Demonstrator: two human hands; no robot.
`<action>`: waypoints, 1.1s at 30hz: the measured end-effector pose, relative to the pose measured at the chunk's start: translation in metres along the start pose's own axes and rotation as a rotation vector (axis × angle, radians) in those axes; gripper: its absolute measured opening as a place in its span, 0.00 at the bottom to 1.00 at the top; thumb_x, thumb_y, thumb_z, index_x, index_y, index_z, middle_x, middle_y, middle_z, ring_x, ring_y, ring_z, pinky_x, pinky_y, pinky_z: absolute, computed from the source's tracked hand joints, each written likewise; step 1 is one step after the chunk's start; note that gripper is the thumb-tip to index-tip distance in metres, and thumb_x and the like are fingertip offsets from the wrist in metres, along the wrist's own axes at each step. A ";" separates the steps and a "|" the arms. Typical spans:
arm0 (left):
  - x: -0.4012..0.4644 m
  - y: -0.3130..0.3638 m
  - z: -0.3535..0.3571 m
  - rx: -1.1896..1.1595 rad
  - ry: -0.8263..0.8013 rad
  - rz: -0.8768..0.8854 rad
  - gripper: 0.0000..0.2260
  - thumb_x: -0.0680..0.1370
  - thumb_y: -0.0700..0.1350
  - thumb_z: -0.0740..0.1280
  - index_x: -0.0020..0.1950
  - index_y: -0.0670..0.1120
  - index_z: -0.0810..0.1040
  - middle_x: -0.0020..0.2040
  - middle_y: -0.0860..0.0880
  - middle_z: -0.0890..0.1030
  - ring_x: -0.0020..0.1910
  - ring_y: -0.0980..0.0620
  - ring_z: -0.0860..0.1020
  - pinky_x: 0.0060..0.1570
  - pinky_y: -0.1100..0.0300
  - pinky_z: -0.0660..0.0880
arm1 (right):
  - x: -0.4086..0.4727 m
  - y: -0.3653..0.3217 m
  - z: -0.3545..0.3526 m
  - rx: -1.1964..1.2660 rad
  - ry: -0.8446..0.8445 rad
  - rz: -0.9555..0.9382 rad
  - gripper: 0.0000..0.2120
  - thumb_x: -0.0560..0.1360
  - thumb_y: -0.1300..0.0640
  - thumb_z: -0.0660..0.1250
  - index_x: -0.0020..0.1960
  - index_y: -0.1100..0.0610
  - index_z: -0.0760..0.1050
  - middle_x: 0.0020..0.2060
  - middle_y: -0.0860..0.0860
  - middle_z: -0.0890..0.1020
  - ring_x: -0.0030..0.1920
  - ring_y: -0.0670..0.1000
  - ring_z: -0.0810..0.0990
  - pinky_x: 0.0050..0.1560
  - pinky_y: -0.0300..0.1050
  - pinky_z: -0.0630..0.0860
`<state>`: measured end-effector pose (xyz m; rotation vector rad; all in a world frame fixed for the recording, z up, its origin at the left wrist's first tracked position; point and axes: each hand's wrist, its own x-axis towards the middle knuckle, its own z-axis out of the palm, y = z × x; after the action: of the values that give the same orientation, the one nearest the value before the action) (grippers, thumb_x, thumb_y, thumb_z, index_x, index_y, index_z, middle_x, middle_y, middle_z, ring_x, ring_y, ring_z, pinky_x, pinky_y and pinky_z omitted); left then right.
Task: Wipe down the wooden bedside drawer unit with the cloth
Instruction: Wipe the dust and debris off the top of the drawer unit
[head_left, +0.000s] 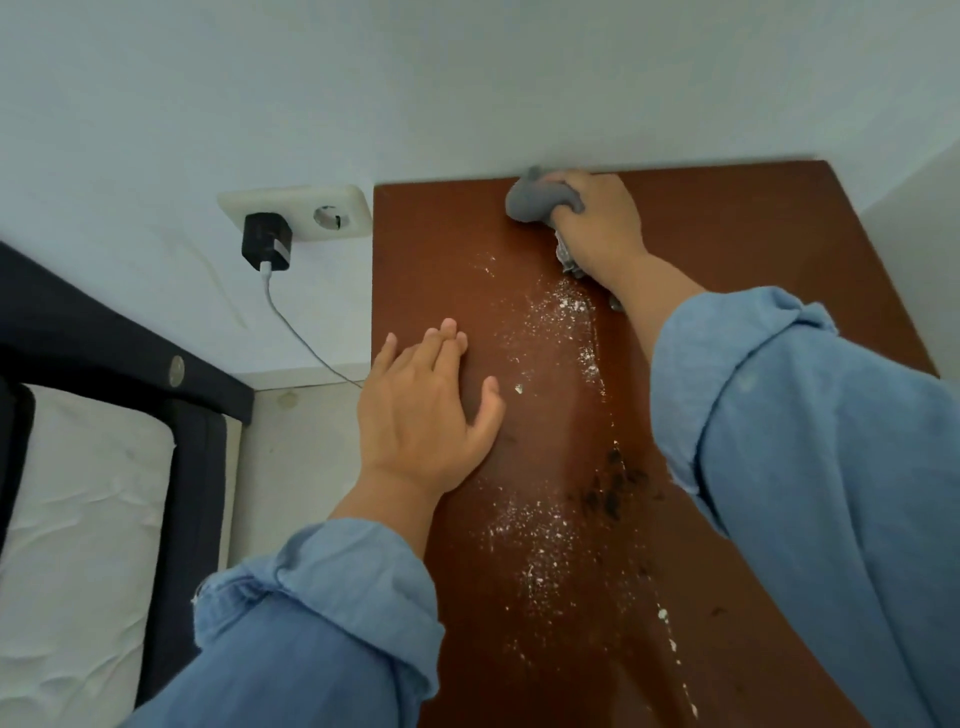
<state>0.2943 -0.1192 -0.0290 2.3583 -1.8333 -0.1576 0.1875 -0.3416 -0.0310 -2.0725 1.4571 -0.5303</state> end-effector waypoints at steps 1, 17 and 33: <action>0.002 -0.002 0.000 0.010 0.001 0.002 0.28 0.75 0.58 0.52 0.66 0.43 0.76 0.67 0.46 0.76 0.64 0.48 0.76 0.71 0.50 0.61 | -0.002 0.001 0.003 0.006 -0.014 0.004 0.24 0.65 0.53 0.55 0.58 0.45 0.77 0.51 0.52 0.82 0.57 0.54 0.77 0.59 0.54 0.73; -0.091 0.025 -0.008 -0.025 -0.060 -0.080 0.34 0.75 0.58 0.40 0.74 0.46 0.66 0.76 0.49 0.64 0.76 0.53 0.59 0.76 0.50 0.45 | -0.228 0.018 -0.018 0.039 -0.122 -0.057 0.17 0.67 0.58 0.58 0.47 0.40 0.78 0.43 0.49 0.77 0.48 0.44 0.64 0.45 0.39 0.52; -0.189 0.040 -0.012 0.017 -0.265 -0.203 0.28 0.81 0.56 0.45 0.78 0.46 0.55 0.79 0.49 0.53 0.77 0.51 0.53 0.75 0.46 0.44 | -0.394 0.038 -0.044 0.124 -0.099 -0.047 0.17 0.69 0.65 0.64 0.46 0.46 0.82 0.36 0.36 0.75 0.47 0.47 0.67 0.49 0.44 0.62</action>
<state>0.2115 0.0544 -0.0117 2.6406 -1.6964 -0.5014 0.0015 0.0099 -0.0243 -2.0104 1.2893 -0.5154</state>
